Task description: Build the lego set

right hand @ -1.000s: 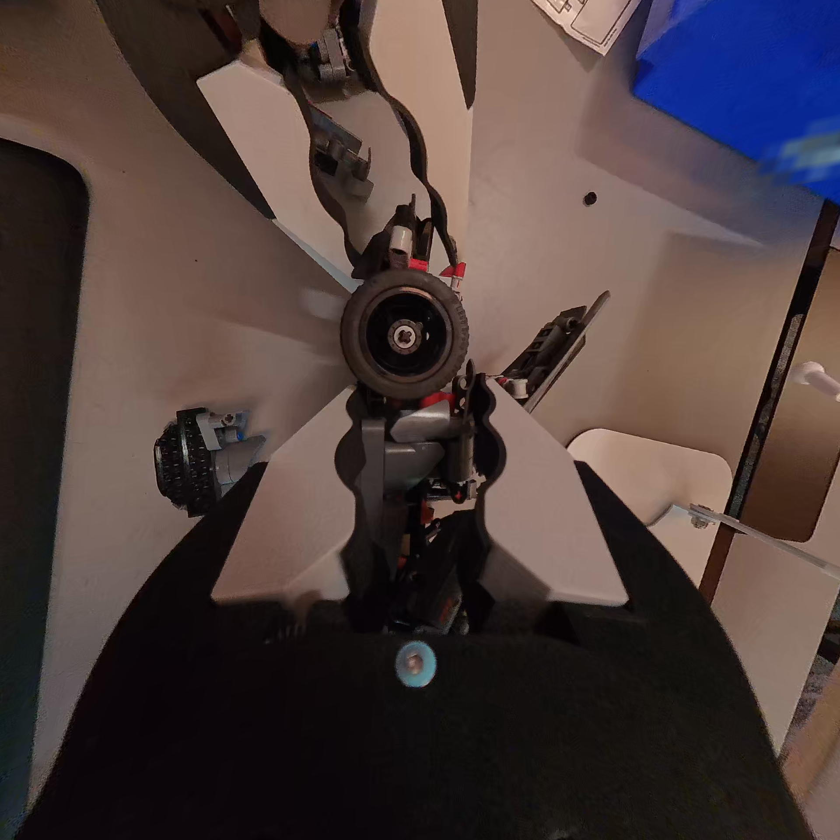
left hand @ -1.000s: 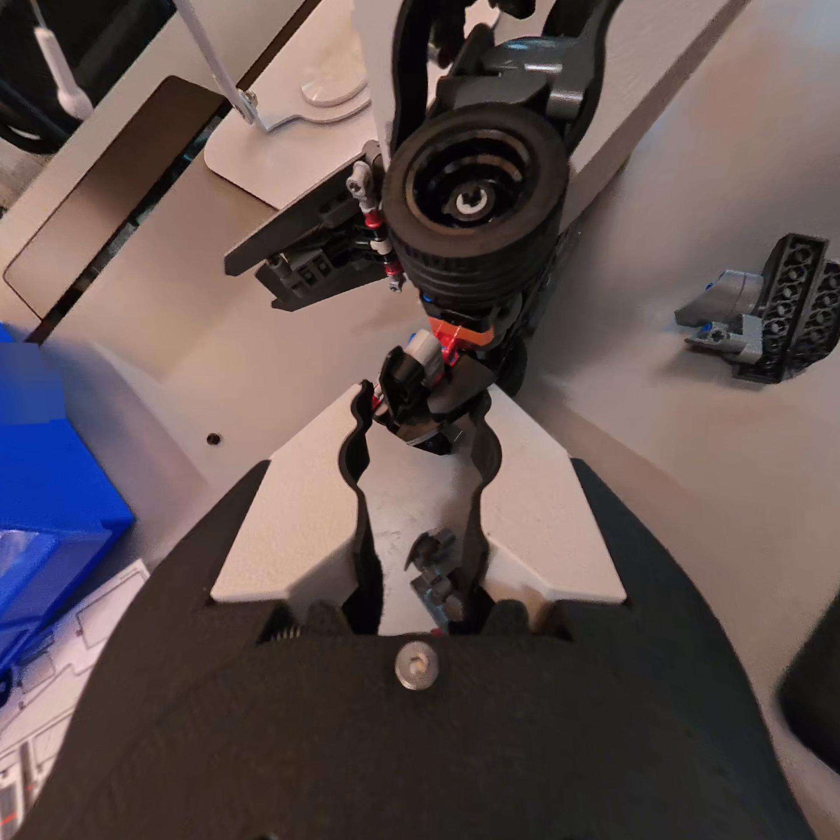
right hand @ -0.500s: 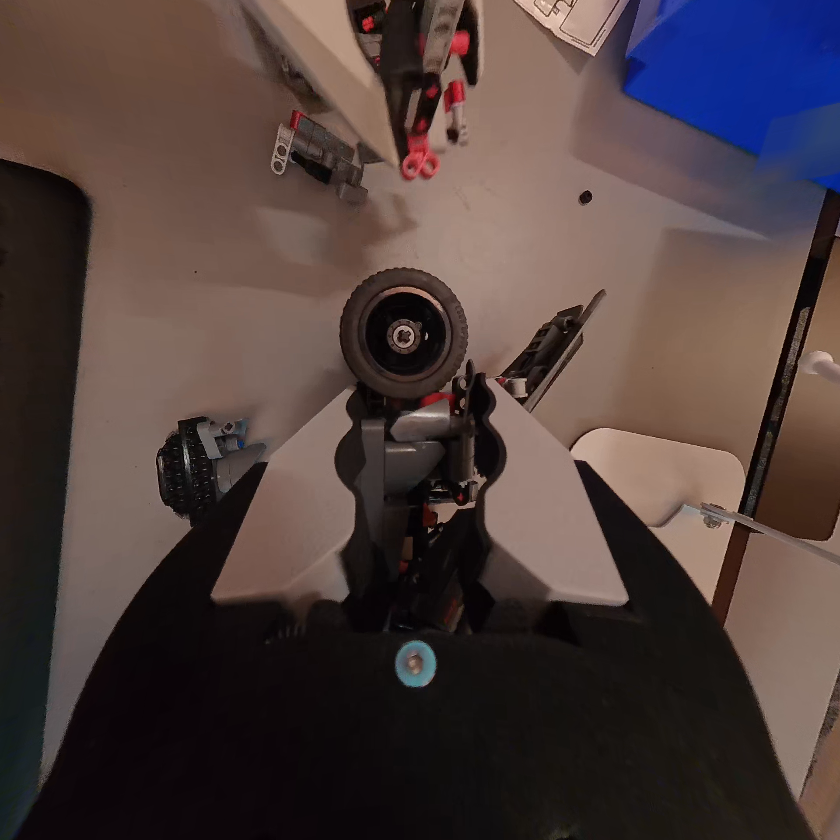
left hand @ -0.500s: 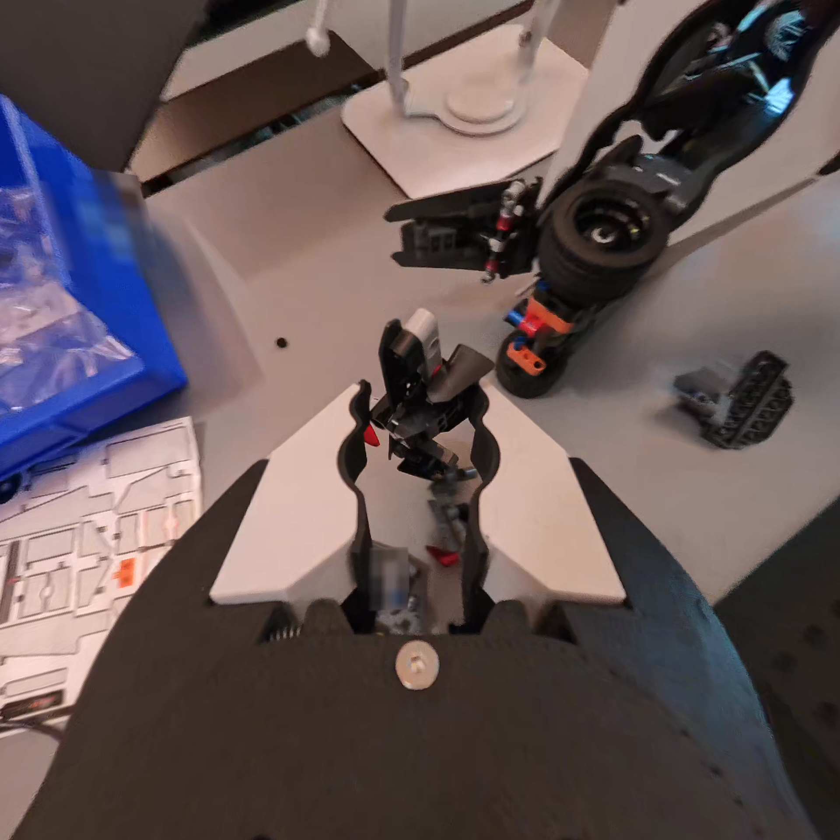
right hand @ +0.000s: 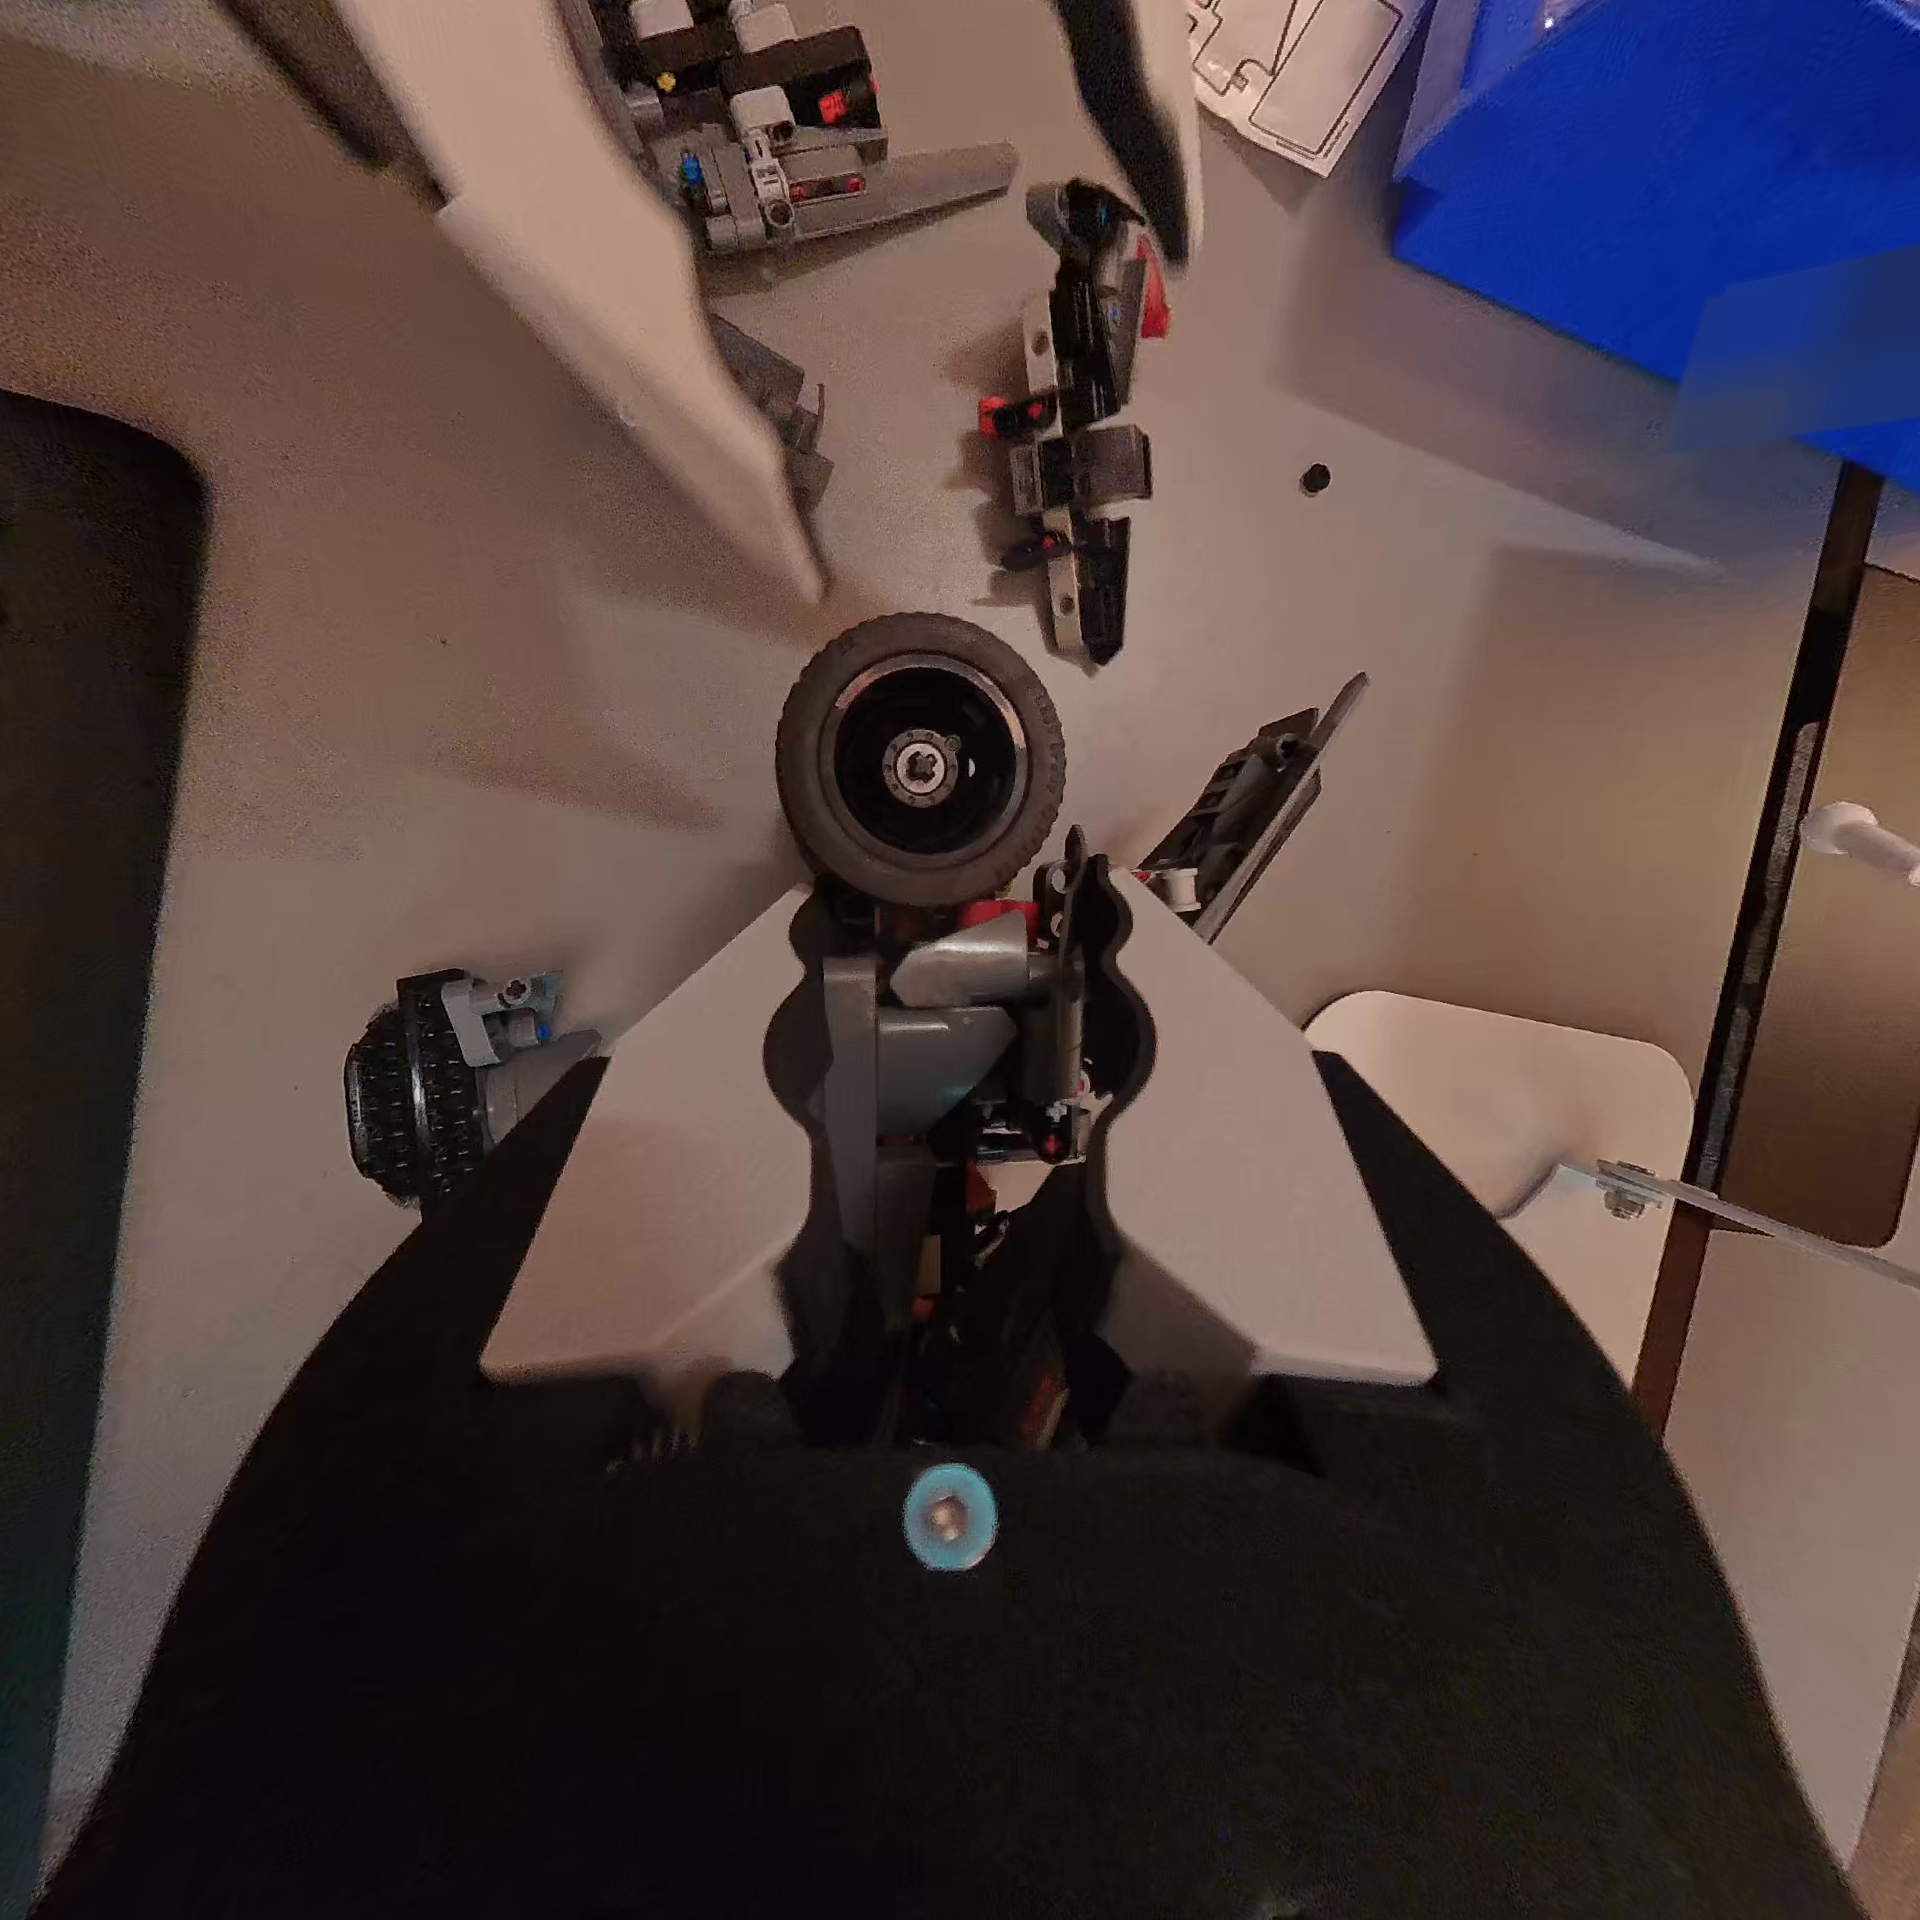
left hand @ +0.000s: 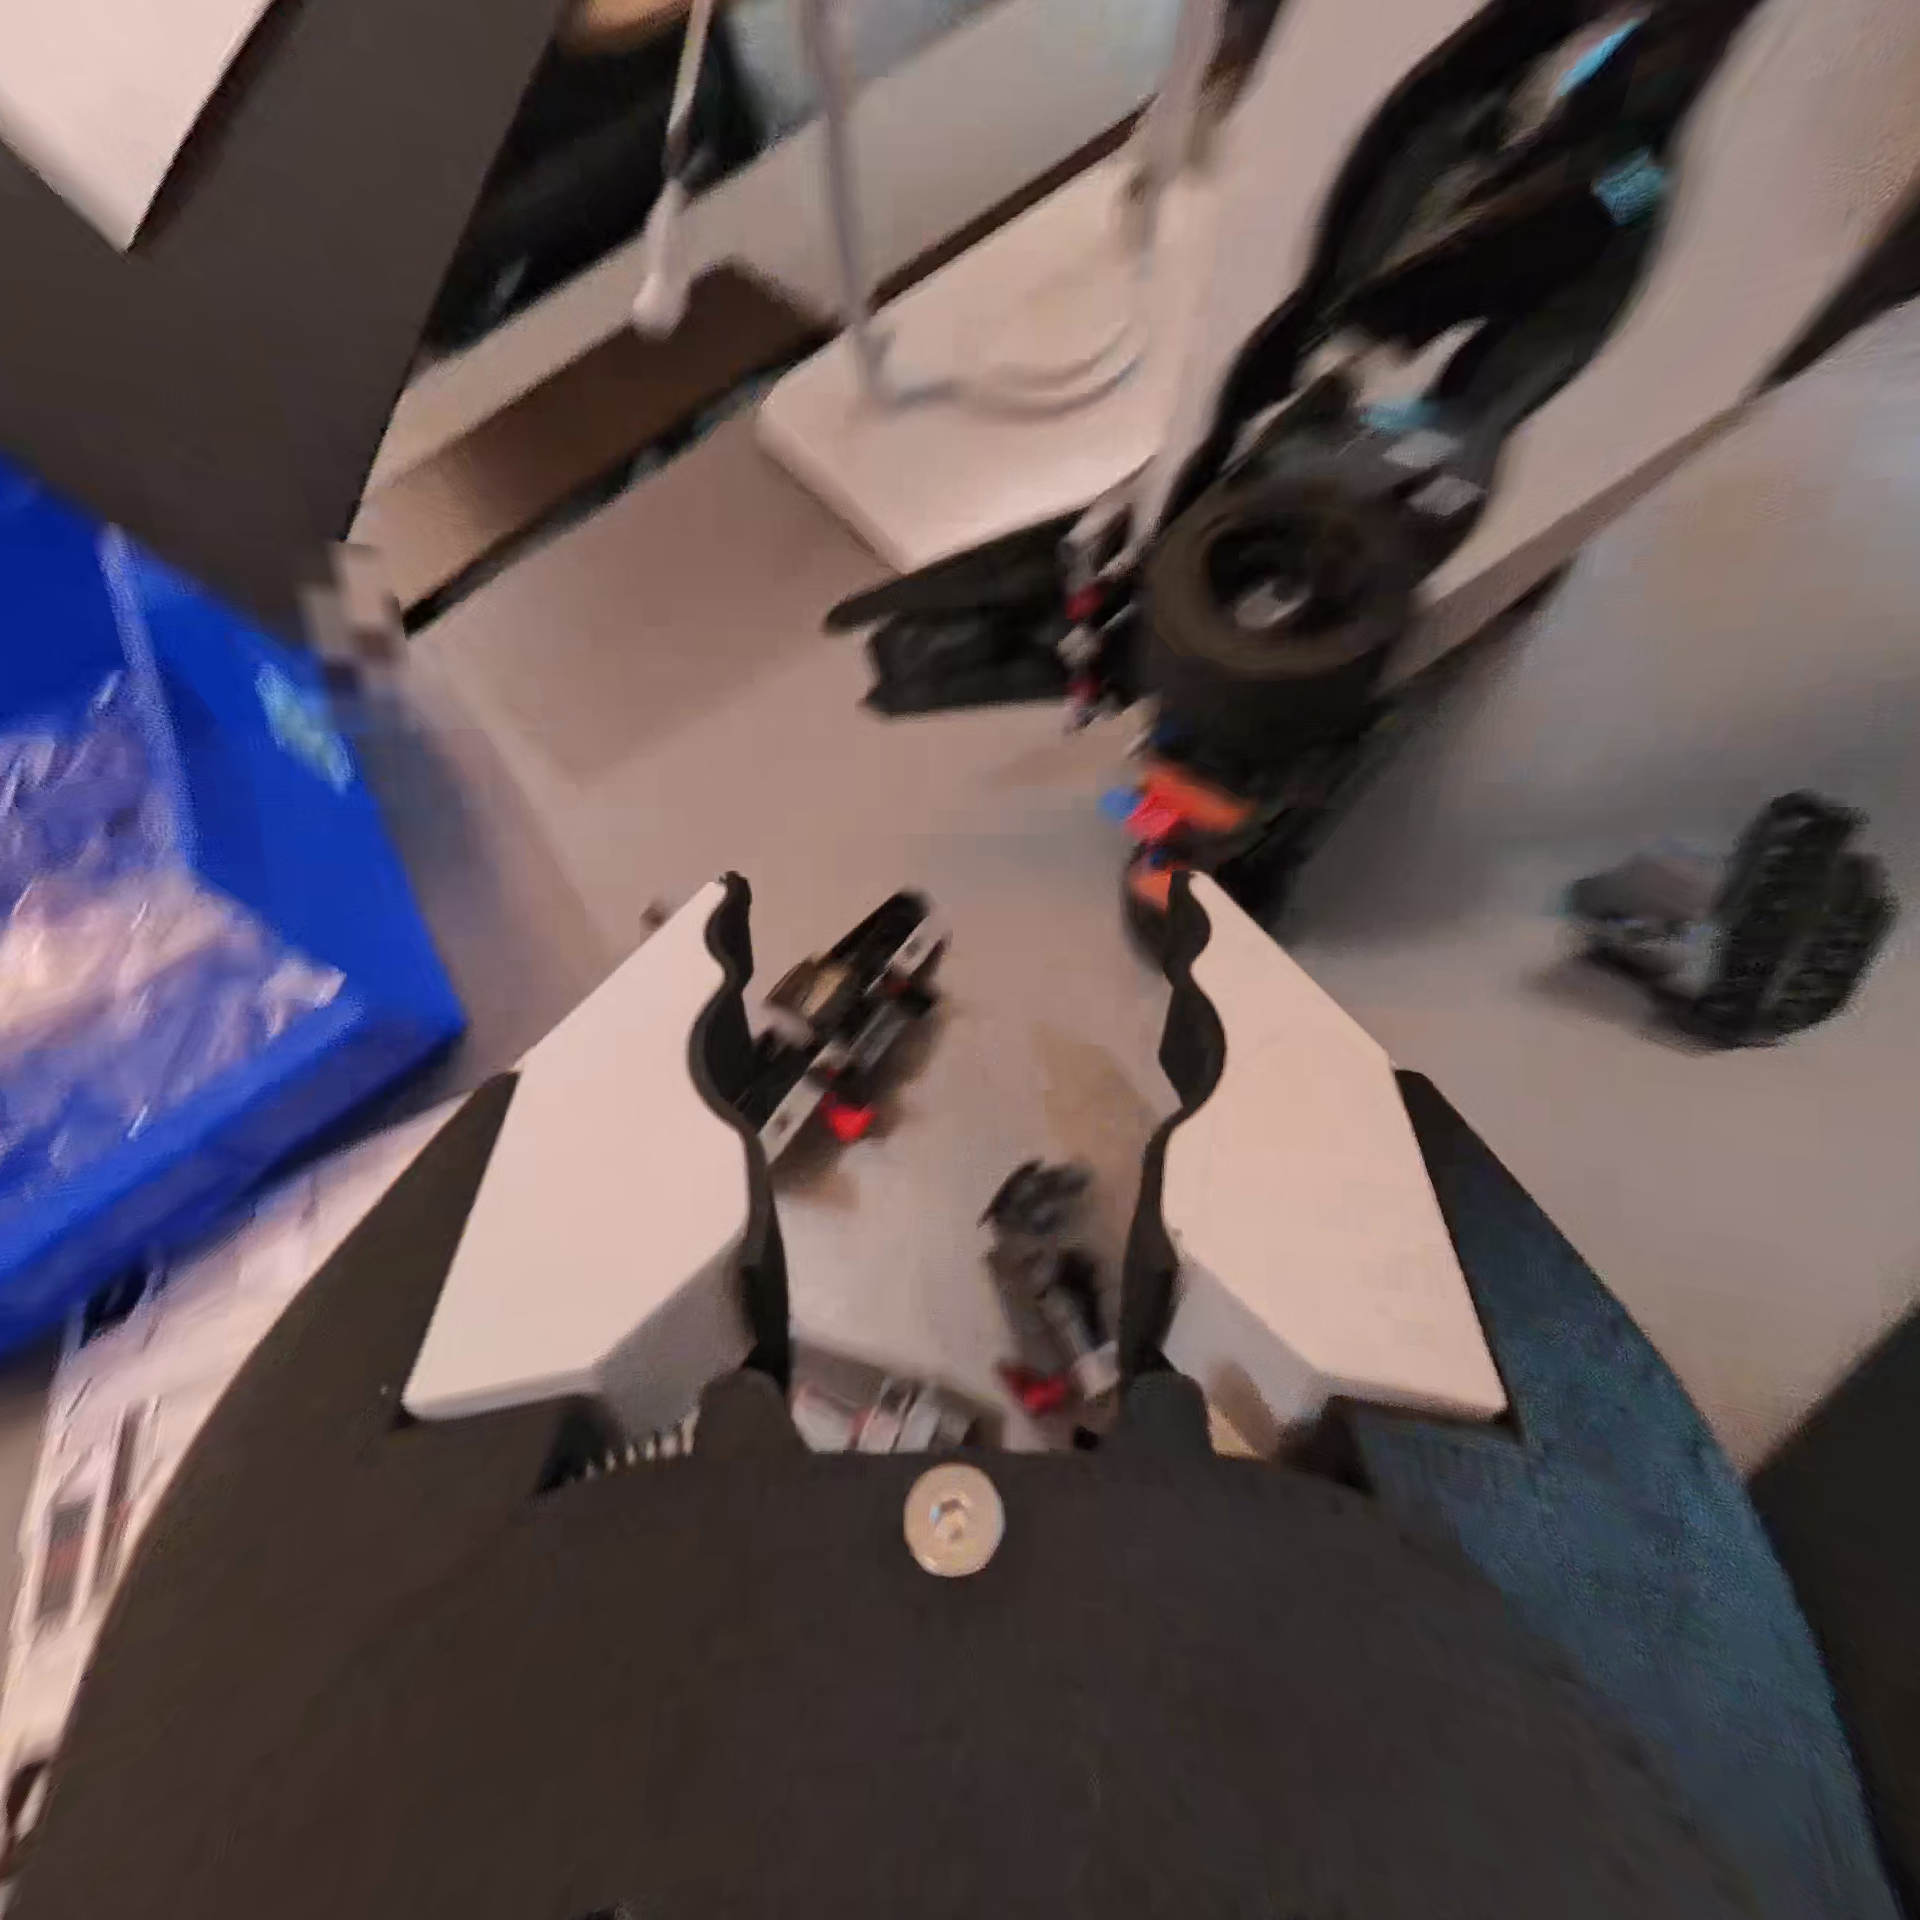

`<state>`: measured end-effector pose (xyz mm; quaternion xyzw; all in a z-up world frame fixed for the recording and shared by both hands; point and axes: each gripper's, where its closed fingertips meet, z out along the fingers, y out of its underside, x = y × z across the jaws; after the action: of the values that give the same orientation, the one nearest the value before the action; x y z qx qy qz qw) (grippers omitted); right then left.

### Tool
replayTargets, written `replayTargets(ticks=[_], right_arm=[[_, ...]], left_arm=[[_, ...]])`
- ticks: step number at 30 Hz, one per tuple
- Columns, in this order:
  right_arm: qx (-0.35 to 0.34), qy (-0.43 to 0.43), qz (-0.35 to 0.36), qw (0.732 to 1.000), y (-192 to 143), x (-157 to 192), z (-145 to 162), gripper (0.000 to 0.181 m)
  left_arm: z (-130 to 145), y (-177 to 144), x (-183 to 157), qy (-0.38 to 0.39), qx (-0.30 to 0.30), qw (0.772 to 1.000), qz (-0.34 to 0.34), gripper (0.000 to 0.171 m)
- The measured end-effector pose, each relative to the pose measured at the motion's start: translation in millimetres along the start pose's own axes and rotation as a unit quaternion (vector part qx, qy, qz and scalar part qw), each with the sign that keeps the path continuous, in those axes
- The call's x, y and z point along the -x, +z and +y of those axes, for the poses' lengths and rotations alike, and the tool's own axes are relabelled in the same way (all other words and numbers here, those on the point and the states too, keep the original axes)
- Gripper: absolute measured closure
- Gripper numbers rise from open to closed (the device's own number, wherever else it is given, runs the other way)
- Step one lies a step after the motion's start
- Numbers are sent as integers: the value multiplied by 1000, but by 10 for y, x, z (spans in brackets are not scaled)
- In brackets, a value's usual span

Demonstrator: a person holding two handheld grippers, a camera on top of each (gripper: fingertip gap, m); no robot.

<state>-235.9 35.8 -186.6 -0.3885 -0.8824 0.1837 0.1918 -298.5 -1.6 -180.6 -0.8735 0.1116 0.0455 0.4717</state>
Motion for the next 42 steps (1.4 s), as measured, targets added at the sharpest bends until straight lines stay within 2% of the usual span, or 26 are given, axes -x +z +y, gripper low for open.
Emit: replayTargets(ticks=[2,3,7,9,12,13,20,24,25,26,27,28,29,31,33,35,39,42], right_arm=[[-3,-6,9,1000,-8,0,0,135],[-7,-5,10,1000,-9,2,-1,135],[-12,-3,14,1000,-12,5,2,135],[-15,2,9,1000,-8,-1,3,135],[-20,1,-1,1000,-6,12,2,135],[-24,1,-4,1000,-4,19,-2,135],[-38,5,-5,999,7,5,3,135],[-37,1,-2,999,11,4,2,135],[-38,1,-3,999,13,10,-1,135],[-38,1,-2,999,13,8,0,135],[-38,2,-1,999,13,5,1,135],[-37,2,-1,999,13,4,2,135],[-36,3,-2,999,13,2,2,135],[-37,5,-2,999,12,-3,2,134],[-36,6,2,999,12,-4,0,135],[-34,7,5,999,9,-8,-1,135],[-36,6,10,999,-9,-10,-12,135],[-34,9,14,999,-37,7,-23,135]], left_arm=[[-244,60,-251,25,-42,998,42,99],[-295,113,-338,32,-45,997,60,99],[-377,287,-584,17,-57,988,141,102],[-375,279,-645,4,-65,982,179,117],[-382,261,-642,0,-82,981,178,120],[-388,235,-612,-5,-88,980,176,128],[-409,235,-585,-34,-105,974,197,132],[-440,226,-564,-30,-96,976,192,133],[-596,123,-537,-55,-142,967,204,132],[-876,-135,-478,-103,-226,938,242,133],[-985,-266,-356,-110,-246,935,231,134],[-868,-170,-206,-74,-185,967,161,133],[-745,-88,-145,-55,-127,981,132,133],[-750,-182,-257,-40,-118,982,143,131],[-610,-295,-311,1,-86,990,108,130],[-347,-309,-439,-3,-45,993,113,129],[343,-27,-590,-26,45,993,107,127],[596,116,-648,-30,74,992,99,100]])
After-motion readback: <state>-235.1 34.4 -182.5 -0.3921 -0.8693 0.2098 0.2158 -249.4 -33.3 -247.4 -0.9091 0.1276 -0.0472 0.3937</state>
